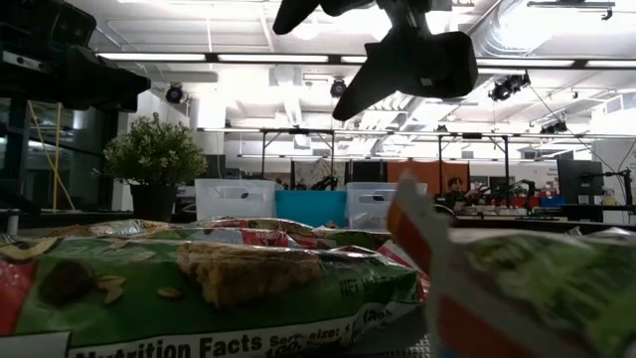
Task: Pick and place Granola Bars by type
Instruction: Put the orange granola bar into the right transparent bin
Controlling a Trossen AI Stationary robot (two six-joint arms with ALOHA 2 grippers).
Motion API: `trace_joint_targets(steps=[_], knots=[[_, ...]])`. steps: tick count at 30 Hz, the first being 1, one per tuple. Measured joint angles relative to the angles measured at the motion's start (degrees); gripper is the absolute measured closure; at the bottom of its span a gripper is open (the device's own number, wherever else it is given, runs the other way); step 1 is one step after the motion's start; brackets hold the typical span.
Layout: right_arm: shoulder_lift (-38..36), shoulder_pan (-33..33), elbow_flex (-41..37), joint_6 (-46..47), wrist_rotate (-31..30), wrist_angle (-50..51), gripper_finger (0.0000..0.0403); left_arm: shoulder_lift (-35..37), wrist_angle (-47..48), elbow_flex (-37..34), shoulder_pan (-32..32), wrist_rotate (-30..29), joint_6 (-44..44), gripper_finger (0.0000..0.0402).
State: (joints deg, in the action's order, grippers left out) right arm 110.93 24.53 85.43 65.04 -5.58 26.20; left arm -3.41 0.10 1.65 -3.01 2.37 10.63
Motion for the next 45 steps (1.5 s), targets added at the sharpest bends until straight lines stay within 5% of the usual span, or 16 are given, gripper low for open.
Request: trace_joint_targets(steps=[15, 38, 45], knots=[[5.82, -0.31, 0.0, -4.02, 5.29, -7.18, 0.0137, 0.01, -0.04, -0.02, -0.02, 0.0, 0.0, 0.0401], [9.9, -1.44, 0.0, 1.02, 9.03, -5.28, 0.0137, -0.01, -0.02, -0.02, 0.0, 0.0, 0.0, 0.0401], [9.75, -2.87, 0.0, 1.88, 15.4, -6.05, 0.0137, -0.01, -0.01, -0.01, 0.0, -0.02, -0.02, 0.0401]])
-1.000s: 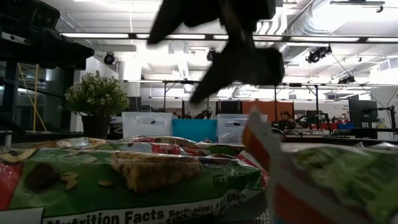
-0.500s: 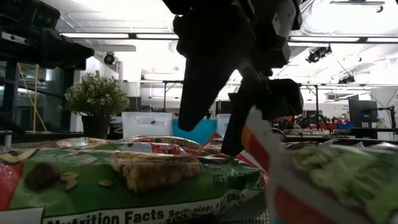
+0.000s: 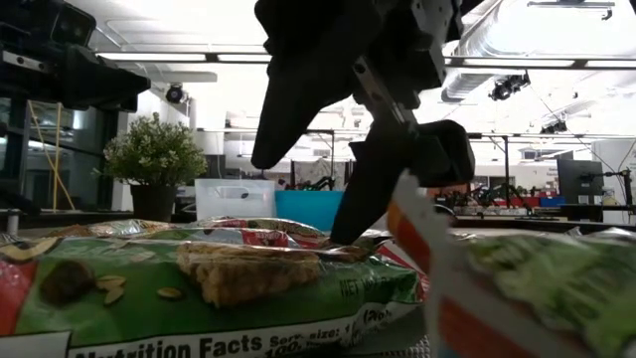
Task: Pick and place Granola Bars by type
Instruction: Put the orange granola bar into the right transparent bin
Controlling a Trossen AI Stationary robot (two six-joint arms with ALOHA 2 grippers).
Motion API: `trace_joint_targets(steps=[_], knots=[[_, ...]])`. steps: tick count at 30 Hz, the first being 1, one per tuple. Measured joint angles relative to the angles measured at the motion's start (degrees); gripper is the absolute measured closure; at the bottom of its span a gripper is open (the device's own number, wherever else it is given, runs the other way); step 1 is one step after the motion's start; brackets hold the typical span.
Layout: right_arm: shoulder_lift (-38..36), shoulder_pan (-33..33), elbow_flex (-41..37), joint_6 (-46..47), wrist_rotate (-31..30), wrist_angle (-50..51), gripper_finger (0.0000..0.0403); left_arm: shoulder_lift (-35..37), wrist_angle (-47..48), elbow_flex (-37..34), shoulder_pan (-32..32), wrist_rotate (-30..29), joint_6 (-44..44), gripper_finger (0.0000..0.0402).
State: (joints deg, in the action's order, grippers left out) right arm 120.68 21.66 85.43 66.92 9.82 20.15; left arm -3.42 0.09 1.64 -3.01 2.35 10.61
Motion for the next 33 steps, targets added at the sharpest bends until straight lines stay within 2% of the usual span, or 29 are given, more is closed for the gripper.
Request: trace_joint_targets(steps=[7, 12, 15, 17, 22, 29, 33], knots=[[0.0, -2.35, 1.05, 1.04, 11.03, -1.75, 0.0137, 0.0, 0.01, 0.01, -0.02, 0.02, 0.0, 0.0401], [-0.04, -3.8, 5.47, -0.01, 13.31, 3.09, 0.0137, 0.02, 0.01, -0.01, -0.01, 0.0, 0.0, 0.0401], [-0.16, -4.18, 9.72, -2.42, 12.39, 9.42, 0.0137, 0.0, 0.01, 0.01, 0.0, 0.0, 0.0, 0.0401], [-0.2, -4.43, 12.38, -3.73, 11.3, 17.18, 0.0137, 0.02, 0.01, 0.0, 0.0, 0.01, 0.02, 0.0401], [-0.2, -4.41, 16.3, -5.22, 5.31, 31.92, 0.0137, 0.0, 0.01, 0.01, -0.01, 0.0, 0.02, 0.0401], [-0.19, -3.05, 12.44, -2.13, 0.9, 32.5, 0.0137, 0.0, 0.01, 0.0, -0.02, 0.0, 0.02, 0.0401], [-0.15, -2.05, 9.1, -1.34, 0.58, 30.64, 0.0137, 0.0, 0.01, 0.01, -0.02, 0.01, 0.01, 0.0401]])
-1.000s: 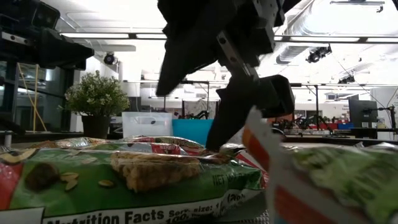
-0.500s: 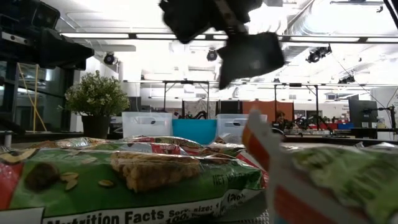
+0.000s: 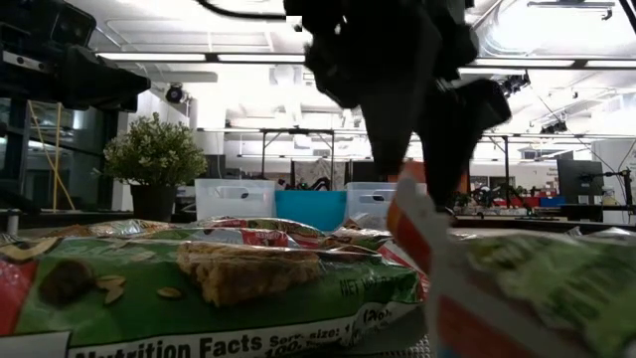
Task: Pick and place Granola Bars by type
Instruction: Put the orange granola bar into the right transparent bin
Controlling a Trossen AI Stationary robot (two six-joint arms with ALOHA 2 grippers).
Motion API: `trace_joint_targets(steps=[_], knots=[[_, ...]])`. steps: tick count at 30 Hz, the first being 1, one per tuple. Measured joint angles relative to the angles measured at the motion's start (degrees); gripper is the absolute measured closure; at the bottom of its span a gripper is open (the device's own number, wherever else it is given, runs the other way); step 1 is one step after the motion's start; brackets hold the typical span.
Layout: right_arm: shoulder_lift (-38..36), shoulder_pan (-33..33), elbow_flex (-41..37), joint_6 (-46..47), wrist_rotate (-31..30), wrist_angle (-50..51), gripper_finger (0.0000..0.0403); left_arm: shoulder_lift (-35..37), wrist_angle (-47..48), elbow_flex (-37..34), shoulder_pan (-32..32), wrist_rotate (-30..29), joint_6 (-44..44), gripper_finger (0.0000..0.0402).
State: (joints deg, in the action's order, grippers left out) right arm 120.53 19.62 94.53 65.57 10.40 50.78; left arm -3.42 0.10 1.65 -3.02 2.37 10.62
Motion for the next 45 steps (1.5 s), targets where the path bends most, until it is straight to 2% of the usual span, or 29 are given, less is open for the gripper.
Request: trace_joint_targets(steps=[10, 22, 33, 45], knots=[[0.02, 1.72, -6.18, 2.74, -1.02, -10.93, 0.0137, 0.02, 0.0, 0.0, 0.02, -0.02, 0.0, 0.0401], [-0.04, 2.69, -9.21, 3.64, -3.04, -13.65, 0.0141, 0.01, 0.0, -0.01, 0.01, -0.01, 0.01, 0.0401], [0.53, 2.69, -9.21, 2.58, -3.31, -16.2, 0.02, 0.0, 0.0, 0.0, 0.02, 0.0, -0.01, 0.0401], [0.61, 2.64, -9.21, 2.95, -3.63, -15.88, 0.0243, 0.02, 0.0, 0.0, 0.0, 0.01, 0.02, 0.0401]])
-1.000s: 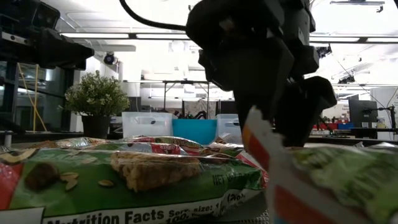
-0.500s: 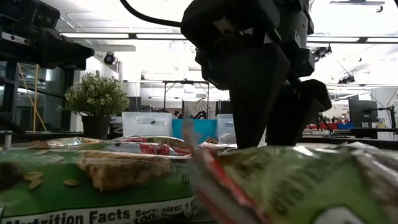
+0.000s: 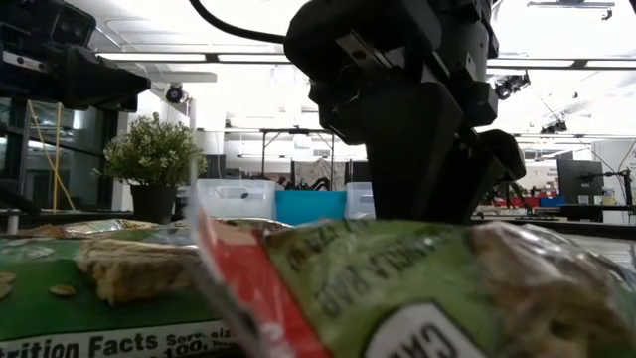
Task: Pick and place Granola Bars by type
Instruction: Put the orange granola bar into the right transparent bin
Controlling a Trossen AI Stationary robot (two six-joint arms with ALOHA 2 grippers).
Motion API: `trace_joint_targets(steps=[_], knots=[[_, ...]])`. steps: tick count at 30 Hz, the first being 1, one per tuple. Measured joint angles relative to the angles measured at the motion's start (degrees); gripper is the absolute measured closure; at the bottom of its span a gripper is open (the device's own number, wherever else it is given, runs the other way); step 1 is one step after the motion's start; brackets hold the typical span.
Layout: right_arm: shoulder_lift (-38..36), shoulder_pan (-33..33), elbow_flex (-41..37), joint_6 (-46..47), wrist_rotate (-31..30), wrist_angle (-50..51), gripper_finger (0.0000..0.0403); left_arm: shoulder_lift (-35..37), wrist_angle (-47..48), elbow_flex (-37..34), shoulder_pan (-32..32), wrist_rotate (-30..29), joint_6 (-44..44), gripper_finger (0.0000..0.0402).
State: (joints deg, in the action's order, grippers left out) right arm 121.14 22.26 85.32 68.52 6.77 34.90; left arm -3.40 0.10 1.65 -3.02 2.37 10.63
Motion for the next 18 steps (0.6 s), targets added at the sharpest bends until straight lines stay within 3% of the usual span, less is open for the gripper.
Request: trace_joint_targets(steps=[9, 18], knots=[[0.09, -0.02, 0.04, 0.49, 0.97, -1.04, 0.0278, 0.0, 0.0, -0.02, 0.02, -0.02, -0.02, 0.0401], [0.22, 0.04, 0.09, 1.87, 2.7, -5.65, 0.0286, -0.02, 0.0, 0.0, 0.02, 0.0, 0.0, 0.0401]])
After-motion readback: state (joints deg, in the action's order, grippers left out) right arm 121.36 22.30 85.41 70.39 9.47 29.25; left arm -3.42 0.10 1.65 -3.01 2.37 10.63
